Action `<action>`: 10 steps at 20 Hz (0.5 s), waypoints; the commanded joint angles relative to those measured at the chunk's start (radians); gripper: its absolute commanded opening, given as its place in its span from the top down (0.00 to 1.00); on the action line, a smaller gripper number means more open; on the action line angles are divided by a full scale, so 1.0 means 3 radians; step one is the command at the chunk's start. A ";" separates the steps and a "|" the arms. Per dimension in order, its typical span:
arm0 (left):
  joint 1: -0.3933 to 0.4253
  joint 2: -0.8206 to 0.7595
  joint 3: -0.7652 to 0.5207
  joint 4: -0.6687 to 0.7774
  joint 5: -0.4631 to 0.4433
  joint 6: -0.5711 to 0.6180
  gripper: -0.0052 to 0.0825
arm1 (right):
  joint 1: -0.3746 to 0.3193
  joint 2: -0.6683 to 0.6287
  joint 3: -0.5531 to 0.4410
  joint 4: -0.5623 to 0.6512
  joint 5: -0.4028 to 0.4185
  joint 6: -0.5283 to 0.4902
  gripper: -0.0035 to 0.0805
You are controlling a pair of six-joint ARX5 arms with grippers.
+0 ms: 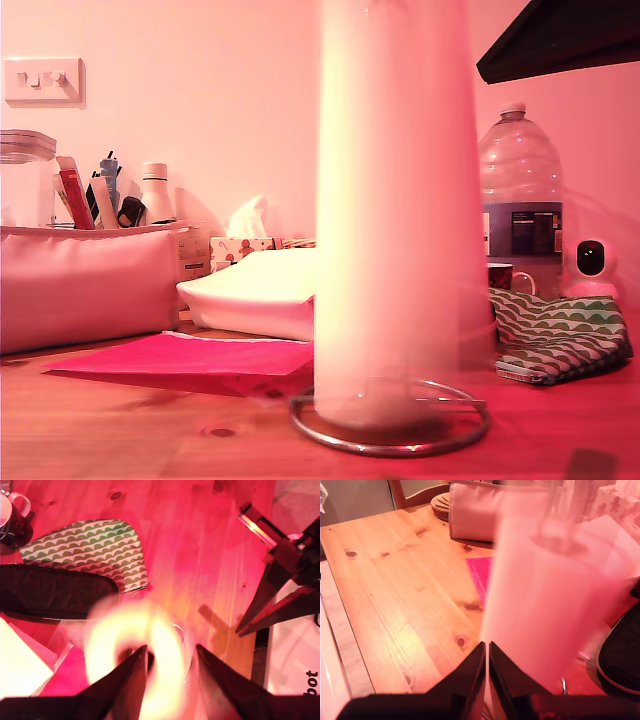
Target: Insert the paper towel roll into the metallic stand.
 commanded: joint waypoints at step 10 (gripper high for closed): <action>-0.0024 -0.0093 -0.0022 0.0038 -0.0085 -0.0043 0.96 | 0.0015 -0.0005 -0.0066 0.0209 0.0079 0.0061 0.97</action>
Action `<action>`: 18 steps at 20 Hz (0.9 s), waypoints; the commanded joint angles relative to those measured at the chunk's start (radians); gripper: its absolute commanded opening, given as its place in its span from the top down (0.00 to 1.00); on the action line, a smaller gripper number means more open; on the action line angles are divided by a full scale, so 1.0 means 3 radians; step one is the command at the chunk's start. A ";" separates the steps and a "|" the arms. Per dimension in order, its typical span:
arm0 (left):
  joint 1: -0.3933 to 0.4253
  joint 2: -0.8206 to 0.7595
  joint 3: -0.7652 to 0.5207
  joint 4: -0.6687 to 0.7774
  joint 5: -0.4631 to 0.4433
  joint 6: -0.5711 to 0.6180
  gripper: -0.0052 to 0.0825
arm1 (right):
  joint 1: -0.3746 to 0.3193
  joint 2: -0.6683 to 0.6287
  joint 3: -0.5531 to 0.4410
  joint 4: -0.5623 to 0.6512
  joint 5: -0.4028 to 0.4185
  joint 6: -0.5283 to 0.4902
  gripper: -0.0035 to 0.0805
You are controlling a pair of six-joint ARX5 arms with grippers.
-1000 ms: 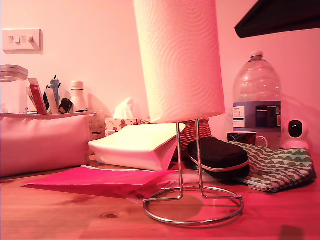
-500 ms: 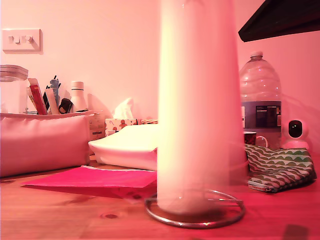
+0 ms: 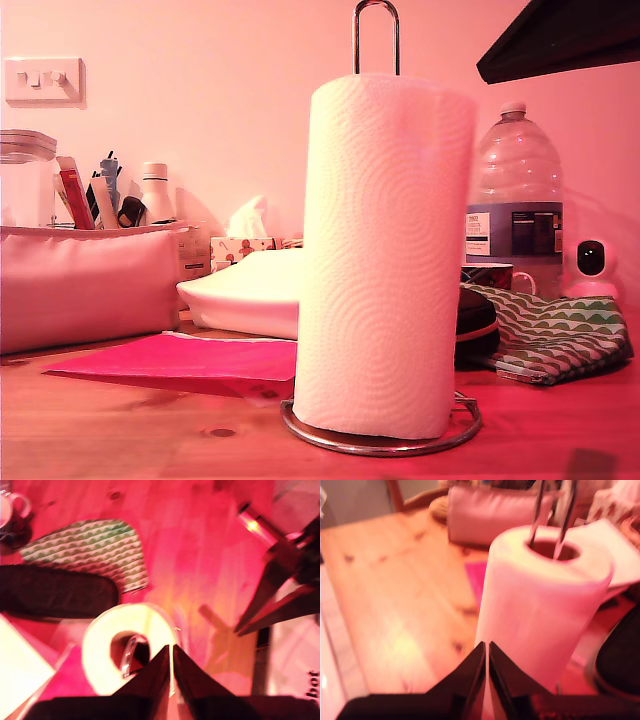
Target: Insert the paper towel roll into the metallic stand.
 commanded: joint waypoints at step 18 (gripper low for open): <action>0.0722 -0.0423 -0.0024 0.0355 0.0121 -0.0272 0.96 | -0.1324 -0.0055 -0.0067 0.0374 0.0571 0.0334 0.97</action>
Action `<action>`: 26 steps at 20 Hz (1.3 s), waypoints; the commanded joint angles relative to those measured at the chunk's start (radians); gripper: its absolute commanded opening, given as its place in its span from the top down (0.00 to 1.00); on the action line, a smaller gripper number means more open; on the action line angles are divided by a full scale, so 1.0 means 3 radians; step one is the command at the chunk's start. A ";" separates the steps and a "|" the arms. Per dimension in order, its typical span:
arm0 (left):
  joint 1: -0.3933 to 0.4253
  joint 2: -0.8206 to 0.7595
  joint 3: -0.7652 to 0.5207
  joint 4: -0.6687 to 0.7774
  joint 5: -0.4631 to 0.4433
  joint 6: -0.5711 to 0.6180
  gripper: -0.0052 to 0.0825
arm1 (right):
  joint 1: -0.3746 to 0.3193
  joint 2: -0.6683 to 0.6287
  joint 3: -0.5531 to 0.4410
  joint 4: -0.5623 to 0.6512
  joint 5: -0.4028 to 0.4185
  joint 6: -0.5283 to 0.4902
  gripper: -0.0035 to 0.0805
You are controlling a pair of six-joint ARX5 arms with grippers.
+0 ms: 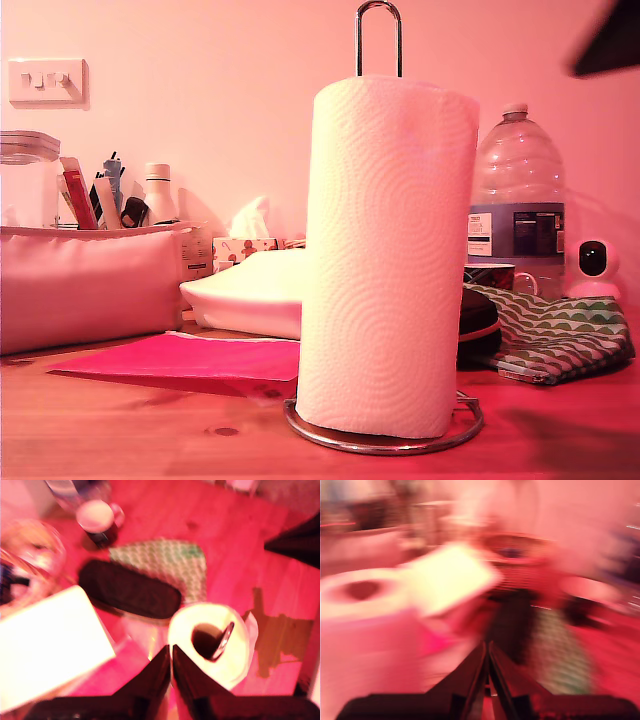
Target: Insert the paper towel roll into the metallic stand.
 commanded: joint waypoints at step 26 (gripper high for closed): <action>0.0712 -0.2143 -0.4033 0.3085 -0.0693 -0.0706 0.96 | -0.0699 -0.0268 -0.0315 0.0390 0.0126 -0.0070 0.97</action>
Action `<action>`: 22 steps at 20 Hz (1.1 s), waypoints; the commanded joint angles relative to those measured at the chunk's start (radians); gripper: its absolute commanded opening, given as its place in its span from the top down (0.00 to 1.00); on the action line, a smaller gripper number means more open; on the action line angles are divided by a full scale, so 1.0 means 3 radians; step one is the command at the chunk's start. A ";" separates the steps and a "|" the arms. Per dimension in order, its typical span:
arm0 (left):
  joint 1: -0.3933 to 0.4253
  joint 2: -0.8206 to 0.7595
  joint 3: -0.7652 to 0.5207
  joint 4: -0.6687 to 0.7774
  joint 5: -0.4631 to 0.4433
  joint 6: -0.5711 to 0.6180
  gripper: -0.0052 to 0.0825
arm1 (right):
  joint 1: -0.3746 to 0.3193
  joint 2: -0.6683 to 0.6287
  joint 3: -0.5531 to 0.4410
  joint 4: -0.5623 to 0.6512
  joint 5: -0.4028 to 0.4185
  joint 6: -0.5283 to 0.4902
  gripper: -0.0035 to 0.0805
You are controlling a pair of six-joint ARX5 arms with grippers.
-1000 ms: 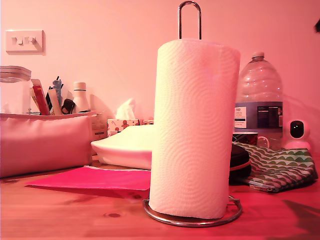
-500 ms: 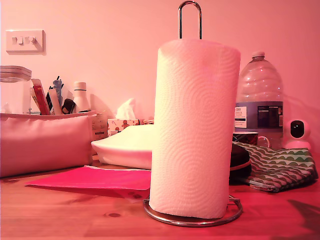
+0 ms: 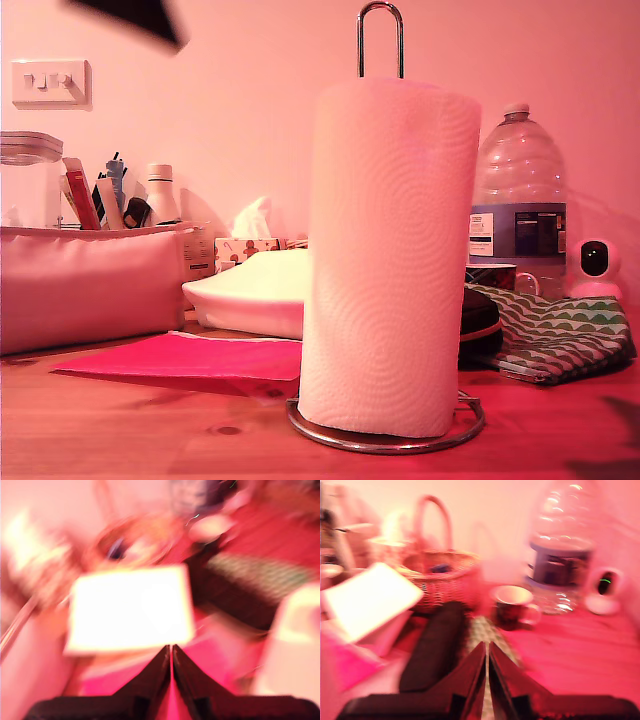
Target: Insert the paper towel roll into the metallic stand.
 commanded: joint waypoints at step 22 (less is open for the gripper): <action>0.0504 -0.2978 -0.2089 0.0362 -0.0121 -0.0646 0.96 | -0.0351 -0.0961 -0.0247 -0.0958 -0.0310 0.0088 0.97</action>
